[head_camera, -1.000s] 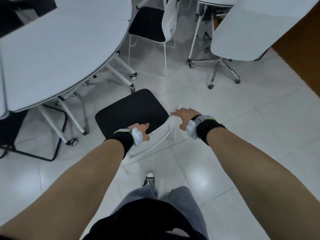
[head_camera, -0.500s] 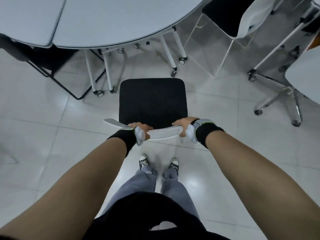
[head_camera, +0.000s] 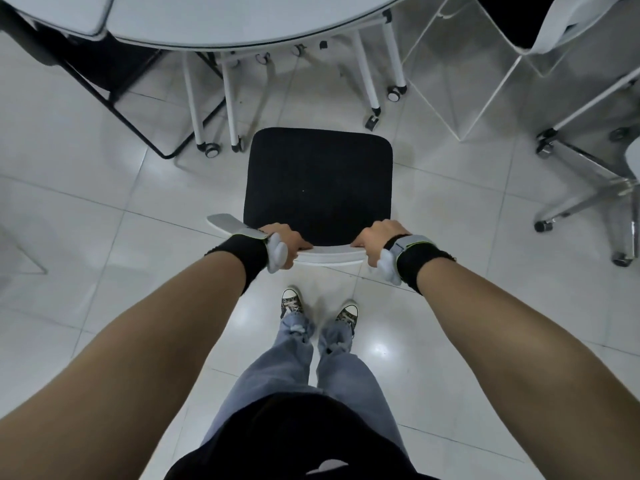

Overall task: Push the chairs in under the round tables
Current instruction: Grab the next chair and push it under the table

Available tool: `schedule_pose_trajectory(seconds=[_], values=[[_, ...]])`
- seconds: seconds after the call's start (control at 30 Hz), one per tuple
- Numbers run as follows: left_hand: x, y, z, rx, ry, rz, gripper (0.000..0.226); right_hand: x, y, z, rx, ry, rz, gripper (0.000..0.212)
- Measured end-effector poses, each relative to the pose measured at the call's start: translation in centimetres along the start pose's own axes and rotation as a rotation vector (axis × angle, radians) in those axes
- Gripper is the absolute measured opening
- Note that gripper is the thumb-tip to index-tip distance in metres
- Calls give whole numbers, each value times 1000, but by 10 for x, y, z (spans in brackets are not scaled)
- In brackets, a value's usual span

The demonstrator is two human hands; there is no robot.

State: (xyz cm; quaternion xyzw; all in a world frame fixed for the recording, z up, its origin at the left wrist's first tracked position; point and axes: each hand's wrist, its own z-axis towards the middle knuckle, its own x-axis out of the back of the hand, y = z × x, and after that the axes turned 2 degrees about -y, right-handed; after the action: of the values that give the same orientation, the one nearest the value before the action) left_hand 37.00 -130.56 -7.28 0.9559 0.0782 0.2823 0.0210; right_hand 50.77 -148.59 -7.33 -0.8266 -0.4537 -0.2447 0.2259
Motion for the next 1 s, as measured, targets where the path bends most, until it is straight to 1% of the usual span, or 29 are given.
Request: schedule_pose_trajectory(seconds=[0.07,0.23,0.33,0.47,0.67,0.87,1.0], values=[[1,-2,2,4,2,-45,73,3,2,4,13,-18,-8,58],[2,-10,10,-16,57,-68,67,11,5,10,40,-32,-56,56],[6,-13,10,-16,95,-81,66,15,7,16,47,-8,-51,53],[17,-20,13,11,115,-52,64,25,9,25,46,19,-44,49],[34,-41,23,64,122,-91,60,48,16,44,59,34,-45,47],[58,-65,40,86,143,-136,56,80,25,67,43,60,-41,52],[74,-81,49,89,150,-178,52,100,31,81,41,81,-26,52]])
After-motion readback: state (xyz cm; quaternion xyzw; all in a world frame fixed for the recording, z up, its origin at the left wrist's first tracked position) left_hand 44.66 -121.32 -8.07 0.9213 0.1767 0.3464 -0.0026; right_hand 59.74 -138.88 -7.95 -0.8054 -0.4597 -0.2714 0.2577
